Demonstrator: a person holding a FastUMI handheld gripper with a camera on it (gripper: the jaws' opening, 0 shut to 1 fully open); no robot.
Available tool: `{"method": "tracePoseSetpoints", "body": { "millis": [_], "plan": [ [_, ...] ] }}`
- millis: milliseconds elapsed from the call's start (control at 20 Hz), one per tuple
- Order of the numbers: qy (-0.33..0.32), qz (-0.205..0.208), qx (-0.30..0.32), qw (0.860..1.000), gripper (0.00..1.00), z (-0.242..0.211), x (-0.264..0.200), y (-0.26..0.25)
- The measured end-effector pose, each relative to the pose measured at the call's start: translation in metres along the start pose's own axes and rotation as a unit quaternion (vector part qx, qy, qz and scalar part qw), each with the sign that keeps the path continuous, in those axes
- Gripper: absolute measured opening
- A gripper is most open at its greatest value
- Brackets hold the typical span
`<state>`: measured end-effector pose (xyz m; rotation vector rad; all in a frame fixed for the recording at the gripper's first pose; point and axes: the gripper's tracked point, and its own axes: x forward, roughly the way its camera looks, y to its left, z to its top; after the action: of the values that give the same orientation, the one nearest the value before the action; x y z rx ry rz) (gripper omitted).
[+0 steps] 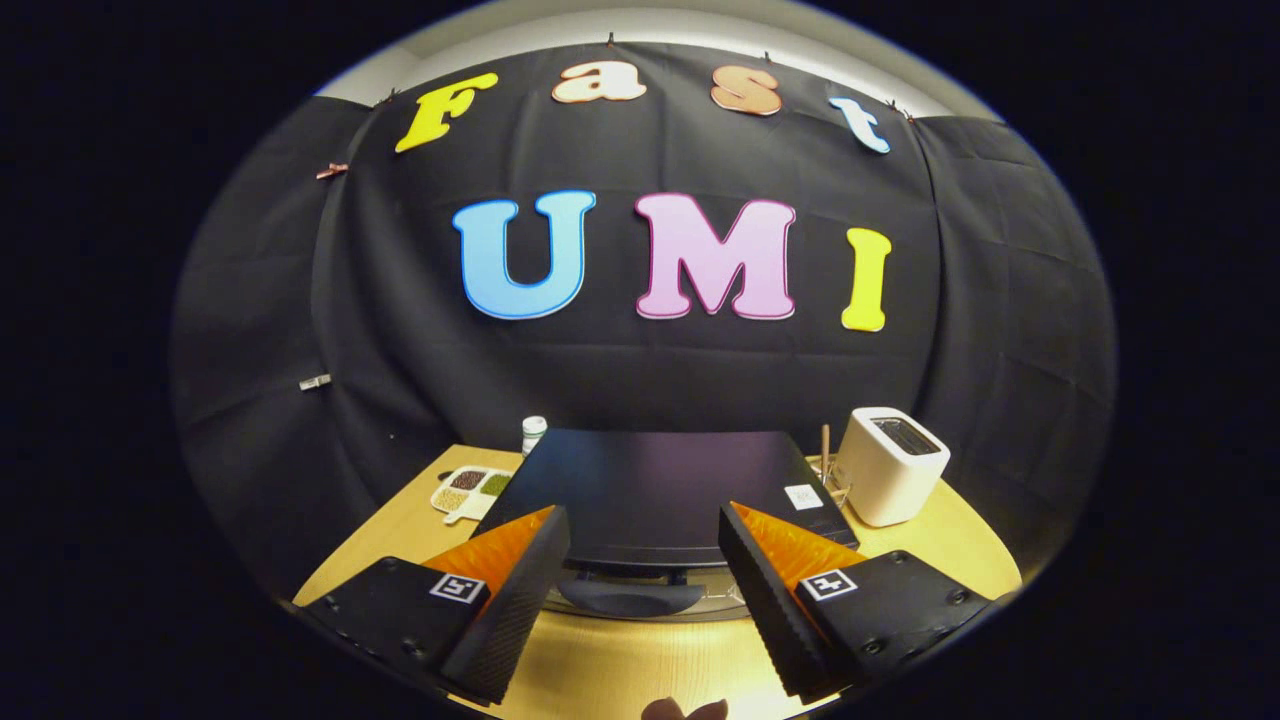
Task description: Open the toaster oven, put the food inside, and close the toaster oven door.
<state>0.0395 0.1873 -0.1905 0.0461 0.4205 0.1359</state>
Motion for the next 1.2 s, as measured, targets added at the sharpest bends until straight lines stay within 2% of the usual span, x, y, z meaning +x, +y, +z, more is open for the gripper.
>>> {"method": "tracePoseSetpoints", "body": {
  "millis": [450,550,850,1200],
  "plan": [
    [0.106,-0.014,0.03,0.994,0.99,-0.072,0.045,0.01],
    [0.097,-0.025,0.02,0.995,0.98,-0.07,0.047,0.008],
    [0.089,-0.035,0.02,0.995,0.97,-0.078,0.031,0.01],
    [0.131,-0.034,0.016,0.991,0.97,-0.12,-0.013,0.012]
  ]
}}
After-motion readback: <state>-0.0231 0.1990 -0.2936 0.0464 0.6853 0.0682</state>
